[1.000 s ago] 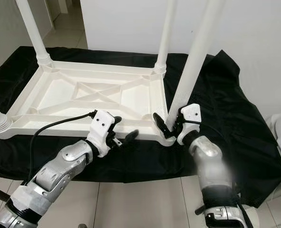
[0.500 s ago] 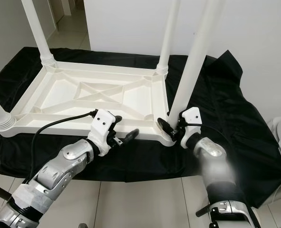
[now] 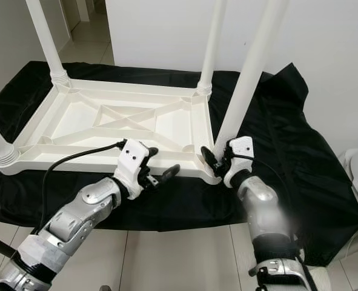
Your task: Building children table
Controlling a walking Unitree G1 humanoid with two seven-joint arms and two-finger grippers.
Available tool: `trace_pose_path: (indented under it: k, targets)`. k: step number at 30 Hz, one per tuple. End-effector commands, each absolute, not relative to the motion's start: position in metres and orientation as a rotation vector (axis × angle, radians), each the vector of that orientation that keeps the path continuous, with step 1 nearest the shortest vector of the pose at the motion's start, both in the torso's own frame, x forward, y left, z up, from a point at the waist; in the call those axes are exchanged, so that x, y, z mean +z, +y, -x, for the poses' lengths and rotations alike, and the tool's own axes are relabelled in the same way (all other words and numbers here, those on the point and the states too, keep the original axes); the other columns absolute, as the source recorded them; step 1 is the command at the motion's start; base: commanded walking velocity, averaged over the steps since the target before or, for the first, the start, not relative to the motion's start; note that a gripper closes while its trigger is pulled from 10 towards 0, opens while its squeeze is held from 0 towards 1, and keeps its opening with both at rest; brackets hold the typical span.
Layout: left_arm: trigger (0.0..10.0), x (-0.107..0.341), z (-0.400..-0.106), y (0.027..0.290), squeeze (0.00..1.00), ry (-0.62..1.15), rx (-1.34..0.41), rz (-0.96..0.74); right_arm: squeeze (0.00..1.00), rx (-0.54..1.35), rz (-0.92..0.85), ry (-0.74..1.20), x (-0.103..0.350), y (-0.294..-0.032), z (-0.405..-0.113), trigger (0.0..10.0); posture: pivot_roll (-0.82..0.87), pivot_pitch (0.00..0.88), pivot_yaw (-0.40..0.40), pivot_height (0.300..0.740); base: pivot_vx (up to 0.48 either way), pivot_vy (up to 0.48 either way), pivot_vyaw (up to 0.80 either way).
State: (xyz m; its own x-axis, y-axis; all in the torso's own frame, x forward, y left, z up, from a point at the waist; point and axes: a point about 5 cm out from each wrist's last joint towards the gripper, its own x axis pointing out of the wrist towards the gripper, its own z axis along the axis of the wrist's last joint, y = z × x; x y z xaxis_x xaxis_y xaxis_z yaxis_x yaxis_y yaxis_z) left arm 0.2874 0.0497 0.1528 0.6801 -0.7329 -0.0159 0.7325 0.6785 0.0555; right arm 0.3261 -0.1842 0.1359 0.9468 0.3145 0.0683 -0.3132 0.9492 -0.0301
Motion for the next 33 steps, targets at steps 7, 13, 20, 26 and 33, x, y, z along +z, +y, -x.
trace_pose_path:
  k: [7, 13, 20, 26, 33]
  targets:
    - [10.0, 0.15, -0.282, 0.044, 0.0, 0.0, -0.993, -0.086, 0.0, 0.02, -0.114, -0.039, 0.131, -0.174, -0.319, 10.0, 0.02, 0.0, -0.044, 0.74, 0.0, 0.0, 0.0]
    - [10.0, 0.152, -0.284, 0.042, 0.0, -0.008, -0.997, -0.089, 0.0, -0.217, -0.212, -0.038, 0.13, -0.153, -0.319, 10.0, 0.02, 0.0, -0.04, 0.74, 0.0, 0.0, 0.0]
    - [10.0, 0.151, -0.283, 0.043, 0.0, -0.003, -0.997, -0.089, 0.0, -0.187, -0.192, -0.041, 0.137, -0.144, -0.32, 10.0, 0.03, 0.0, -0.046, 0.74, 0.0, 0.0, 0.0]
    - [10.0, 0.152, -0.282, 0.044, 0.0, -0.007, -0.99, -0.086, 1.0, -0.17, -0.187, -0.041, 0.137, -0.143, -0.321, 10.0, 0.03, 0.0, -0.048, 0.74, 0.0, 0.0, 0.0]
    - [10.0, 0.15, -0.281, 0.045, 0.0, -0.005, -0.985, -0.091, 1.0, -0.042, -0.152, -0.115, 0.143, -0.149, -0.316, 10.0, 0.04, 0.0, -0.051, 0.74, 0.0, 0.0, 0.0]
